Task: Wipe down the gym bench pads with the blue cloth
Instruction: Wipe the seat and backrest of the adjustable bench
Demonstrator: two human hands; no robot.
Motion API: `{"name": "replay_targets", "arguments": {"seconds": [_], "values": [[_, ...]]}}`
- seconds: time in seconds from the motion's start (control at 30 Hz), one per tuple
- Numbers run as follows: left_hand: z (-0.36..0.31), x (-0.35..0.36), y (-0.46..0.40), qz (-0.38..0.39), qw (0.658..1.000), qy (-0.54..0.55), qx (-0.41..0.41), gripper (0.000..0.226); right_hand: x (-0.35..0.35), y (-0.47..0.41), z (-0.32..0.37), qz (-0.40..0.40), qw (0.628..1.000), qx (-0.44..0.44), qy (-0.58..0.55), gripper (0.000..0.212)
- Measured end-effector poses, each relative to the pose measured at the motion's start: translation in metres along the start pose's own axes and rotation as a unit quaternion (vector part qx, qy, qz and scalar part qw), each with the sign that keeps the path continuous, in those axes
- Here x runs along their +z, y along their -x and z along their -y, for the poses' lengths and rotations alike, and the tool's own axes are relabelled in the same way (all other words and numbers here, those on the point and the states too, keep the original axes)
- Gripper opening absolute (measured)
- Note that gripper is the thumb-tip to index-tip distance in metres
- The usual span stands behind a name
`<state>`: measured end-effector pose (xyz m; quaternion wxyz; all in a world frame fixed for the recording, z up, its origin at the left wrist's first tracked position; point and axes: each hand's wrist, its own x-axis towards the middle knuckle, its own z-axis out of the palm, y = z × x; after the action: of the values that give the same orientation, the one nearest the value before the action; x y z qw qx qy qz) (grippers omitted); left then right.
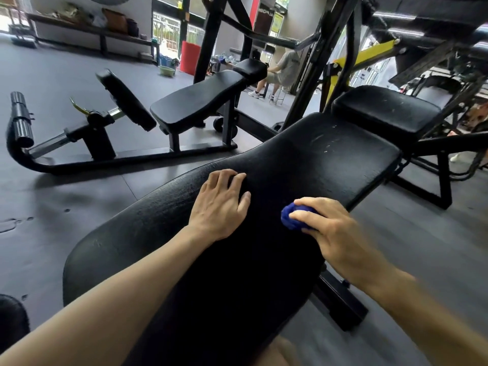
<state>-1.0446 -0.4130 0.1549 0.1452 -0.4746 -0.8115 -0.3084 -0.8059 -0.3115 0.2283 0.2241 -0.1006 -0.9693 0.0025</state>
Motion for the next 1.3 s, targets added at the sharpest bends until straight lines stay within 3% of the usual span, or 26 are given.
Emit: {"name": "replay_targets", "arguments": {"seconds": [0.3, 0.43, 0.63, 0.8, 0.97, 1.3], "values": [[0.004, -0.004, 0.000, 0.017, 0.999, 0.027, -0.026, 0.062, 0.076, -0.171, 0.005, 0.064, 0.997, 0.025, 0.029, 0.032], [0.004, -0.005, 0.001, 0.011, 0.998, 0.059, -0.031, 0.040, 0.066, -0.134, 0.003, 0.055, 0.998, -0.006, 0.035, 0.031], [-0.004, -0.011, 0.006, -0.004, 0.999, 0.035, 0.037, 0.060, 0.024, -0.043, 0.005, 0.021, 0.999, -0.012, 0.040, 0.033], [-0.012, -0.015, 0.003, -0.025, 0.996, 0.034, 0.077, 0.049, -0.002, 0.006, -0.003, -0.053, 0.996, 0.054, 0.045, 0.038], [-0.046, -0.015, -0.019, -0.036, 0.988, 0.054, 0.138, 0.041, -0.024, 0.005, -0.026, -0.167, 0.978, 0.116, 0.053, 0.036], [-0.107, 0.022, -0.097, -0.028, 0.979, 0.049, 0.196, 0.042, -0.028, -0.036, -0.106, -0.172, 0.968, 0.088, 0.158, 0.029]]}}
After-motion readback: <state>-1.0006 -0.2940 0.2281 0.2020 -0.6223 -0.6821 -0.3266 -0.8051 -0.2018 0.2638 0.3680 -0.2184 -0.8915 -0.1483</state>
